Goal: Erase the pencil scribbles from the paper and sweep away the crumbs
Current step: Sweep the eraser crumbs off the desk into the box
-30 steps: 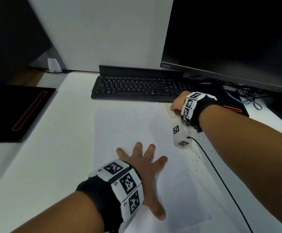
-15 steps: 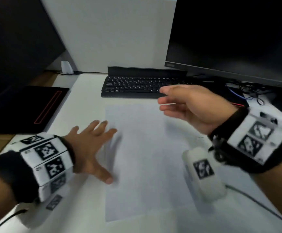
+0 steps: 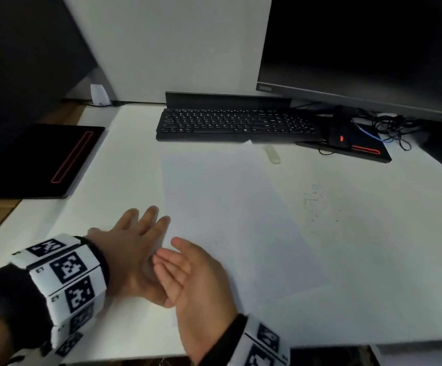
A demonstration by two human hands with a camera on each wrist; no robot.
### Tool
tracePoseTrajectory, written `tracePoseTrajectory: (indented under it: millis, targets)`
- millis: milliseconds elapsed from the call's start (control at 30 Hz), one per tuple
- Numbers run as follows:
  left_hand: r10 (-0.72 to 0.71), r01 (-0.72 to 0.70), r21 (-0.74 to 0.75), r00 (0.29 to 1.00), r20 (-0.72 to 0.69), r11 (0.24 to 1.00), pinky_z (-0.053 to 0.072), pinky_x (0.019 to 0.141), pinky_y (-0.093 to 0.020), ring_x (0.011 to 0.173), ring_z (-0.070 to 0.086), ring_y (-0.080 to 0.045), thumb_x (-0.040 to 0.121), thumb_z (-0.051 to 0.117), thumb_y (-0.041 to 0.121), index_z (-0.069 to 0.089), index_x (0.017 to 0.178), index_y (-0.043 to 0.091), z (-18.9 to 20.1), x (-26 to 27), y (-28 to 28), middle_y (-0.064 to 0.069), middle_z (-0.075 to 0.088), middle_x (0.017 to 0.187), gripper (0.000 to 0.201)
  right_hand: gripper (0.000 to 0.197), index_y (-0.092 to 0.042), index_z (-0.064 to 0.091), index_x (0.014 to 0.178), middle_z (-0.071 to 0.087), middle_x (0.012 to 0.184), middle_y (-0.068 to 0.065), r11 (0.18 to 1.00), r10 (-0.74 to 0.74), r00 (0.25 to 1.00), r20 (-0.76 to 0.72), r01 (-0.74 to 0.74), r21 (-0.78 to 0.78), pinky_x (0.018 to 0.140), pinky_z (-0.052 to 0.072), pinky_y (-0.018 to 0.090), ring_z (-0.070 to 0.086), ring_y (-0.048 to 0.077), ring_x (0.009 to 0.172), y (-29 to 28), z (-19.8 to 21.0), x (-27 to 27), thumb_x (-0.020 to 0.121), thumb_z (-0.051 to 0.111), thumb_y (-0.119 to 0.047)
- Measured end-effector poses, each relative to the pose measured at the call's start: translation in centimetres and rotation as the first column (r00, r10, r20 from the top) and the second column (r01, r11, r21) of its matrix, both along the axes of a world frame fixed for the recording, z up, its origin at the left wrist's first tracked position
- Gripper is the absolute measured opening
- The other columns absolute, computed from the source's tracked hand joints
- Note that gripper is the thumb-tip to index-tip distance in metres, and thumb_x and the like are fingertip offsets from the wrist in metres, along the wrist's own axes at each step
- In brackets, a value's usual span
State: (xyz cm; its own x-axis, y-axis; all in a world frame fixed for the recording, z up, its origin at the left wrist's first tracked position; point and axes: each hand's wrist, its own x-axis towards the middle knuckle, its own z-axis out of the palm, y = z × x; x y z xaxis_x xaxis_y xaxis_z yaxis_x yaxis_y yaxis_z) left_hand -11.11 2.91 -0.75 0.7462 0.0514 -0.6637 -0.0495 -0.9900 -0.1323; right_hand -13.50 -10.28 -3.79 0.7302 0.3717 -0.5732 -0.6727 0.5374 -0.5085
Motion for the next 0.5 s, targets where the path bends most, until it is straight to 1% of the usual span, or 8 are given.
tracePoseTrajectory:
  millis: [100,167,267,333,367,400,433,500]
  targets:
    - [0.041,-0.041,-0.018,0.999,-0.005,0.999,0.028,0.115,-0.052,0.146,-0.023,-0.017,0.058,0.056,0.090,-0.027,0.149,0.029,0.3,-0.1,0.0,0.011,-0.032,0.156,0.137,0.024,-0.002,0.059,0.118,0.068,0.114,0.021,1.000,-0.007,1.000,0.016,0.007,-0.006,0.085,0.056,0.029,0.069,0.025,0.100,-2.0,-0.7,1.2,0.101,0.048,-0.015]
    - [0.057,-0.057,-0.032,0.998,-0.016,0.998,0.026,0.116,-0.051,0.146,-0.024,-0.016,0.058,0.059,0.088,-0.028,0.149,0.031,0.3,0.0,0.1,0.013,-0.032,0.155,0.137,0.020,-0.003,0.058,0.105,0.067,0.108,0.025,0.999,-0.048,0.999,0.016,0.048,0.003,0.088,0.051,0.036,0.067,0.032,0.094,-5.2,-0.4,3.4,0.100,0.045,-0.017]
    - [0.064,-0.064,-0.053,0.998,-0.011,0.997,0.024,0.117,-0.049,0.146,-0.024,-0.016,0.059,0.060,0.087,-0.028,0.149,0.031,0.2,0.0,0.2,0.013,-0.032,0.155,0.137,0.018,-0.005,0.055,0.093,0.066,0.102,0.024,0.927,-0.351,0.932,0.088,0.360,-0.105,0.092,0.050,0.039,0.065,0.033,0.094,-10.6,0.6,7.8,0.101,0.044,-0.016]
    - [0.069,-0.070,-0.061,0.998,-0.012,0.996,0.024,0.117,-0.049,0.146,-0.024,-0.016,0.059,0.061,0.086,-0.027,0.149,0.031,0.1,-0.1,0.1,0.012,-0.032,0.156,0.138,0.019,-0.004,0.058,0.111,0.064,0.115,0.021,0.804,-0.535,0.819,0.205,0.569,-0.174,0.097,0.050,0.034,0.063,0.031,0.105,-11.9,1.6,8.5,0.102,0.043,-0.012]
    - [0.063,-0.064,-0.060,0.998,-0.009,0.996,0.025,0.117,-0.049,0.146,-0.024,-0.016,0.059,0.061,0.086,-0.027,0.149,0.030,0.1,-0.1,0.1,0.012,-0.032,0.156,0.138,0.022,-0.004,0.058,0.117,0.065,0.113,0.018,0.780,-0.551,0.787,0.278,0.604,-0.164,0.097,0.048,0.032,0.062,0.029,0.106,-11.3,1.9,7.9,0.101,0.044,-0.009]
    - [0.057,-0.057,-0.059,0.998,-0.005,0.997,0.026,0.116,-0.049,0.146,-0.023,-0.016,0.059,0.061,0.087,-0.026,0.149,0.030,0.1,0.0,0.1,0.012,-0.031,0.156,0.138,0.022,-0.006,0.060,0.116,0.067,0.105,0.014,0.813,-0.494,0.804,0.331,0.562,-0.153,0.093,0.048,0.031,0.062,0.028,0.101,-9.7,1.6,6.7,0.099,0.046,-0.006]
    - [0.054,-0.054,-0.057,0.999,-0.005,0.997,0.027,0.116,-0.049,0.147,-0.022,-0.016,0.058,0.060,0.087,-0.025,0.150,0.029,0.0,0.0,0.1,0.011,-0.030,0.156,0.138,0.020,-0.008,0.063,0.110,0.069,0.096,0.012,0.885,-0.376,0.869,0.323,0.440,-0.153,0.088,0.048,0.030,0.062,0.026,0.094,-7.6,1.3,4.8,0.098,0.048,-0.005]
    - [0.040,-0.040,-0.050,0.999,-0.004,0.998,0.028,0.115,-0.049,0.147,-0.018,-0.018,0.053,0.057,0.090,-0.023,0.150,0.027,-0.1,0.1,0.2,0.010,-0.027,0.157,0.141,0.017,-0.008,0.065,0.104,0.070,0.093,0.014,0.992,-0.097,0.984,0.147,0.109,-0.069,0.082,0.049,0.028,0.065,0.025,0.089,-3.6,0.6,0.9,0.098,0.049,-0.009]
